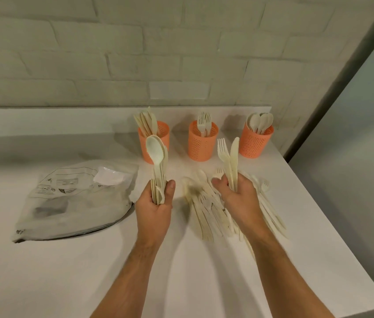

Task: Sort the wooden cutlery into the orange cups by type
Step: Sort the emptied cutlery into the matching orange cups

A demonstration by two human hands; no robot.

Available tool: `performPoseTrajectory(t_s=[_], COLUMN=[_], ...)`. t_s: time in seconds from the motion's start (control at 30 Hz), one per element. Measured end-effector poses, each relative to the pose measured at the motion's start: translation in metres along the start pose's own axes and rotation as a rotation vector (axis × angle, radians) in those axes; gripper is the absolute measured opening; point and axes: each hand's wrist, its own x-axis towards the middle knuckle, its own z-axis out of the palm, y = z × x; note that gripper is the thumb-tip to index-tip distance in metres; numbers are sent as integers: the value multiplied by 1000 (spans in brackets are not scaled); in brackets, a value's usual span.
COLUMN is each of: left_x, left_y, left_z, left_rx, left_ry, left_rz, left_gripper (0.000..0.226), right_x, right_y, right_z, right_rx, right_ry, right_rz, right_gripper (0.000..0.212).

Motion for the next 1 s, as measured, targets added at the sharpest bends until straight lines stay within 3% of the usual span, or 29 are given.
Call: performPoseTrajectory(t_s=[0.1, 0.2, 0.33, 0.47, 0.6, 0.7, 0.83, 0.9, 1.0], left_x=[1, 0, -2, 4, 5, -3, -4, -4, -7], left_y=[8, 0, -19, -7, -8, -22, -25, -19, -12], left_z=[-3, -8, -13, -15, -20, -21, -21, -18, -13], left_rx=[-44, -62, -6, 24, 25, 68, 19, -55, -162], left_ry=[23, 15, 6, 11, 42, 41, 39, 39, 62], left_rz=[78, 84, 57, 21, -4, -45, -162, -223, -327], left_gripper=[13, 11, 12, 14, 13, 16, 12, 13, 2], right_x=[-4, -5, -11, -13, -10, -13, -7, -2, 4], right_y=[-5, -10, 7, 24, 21, 36, 38, 29, 18], right_z=[16, 40, 72, 88, 92, 99, 100, 98, 91], right_rx=[296, 440, 358, 296, 304, 213, 122, 61, 82], right_ry=[55, 82, 79, 57, 41, -29, -106, -180, -333], right_rz=[-72, -116, -77, -38, -113, -64, -25, 30, 268], right_gripper=[41, 44, 45, 26, 36, 13, 5, 15, 32])
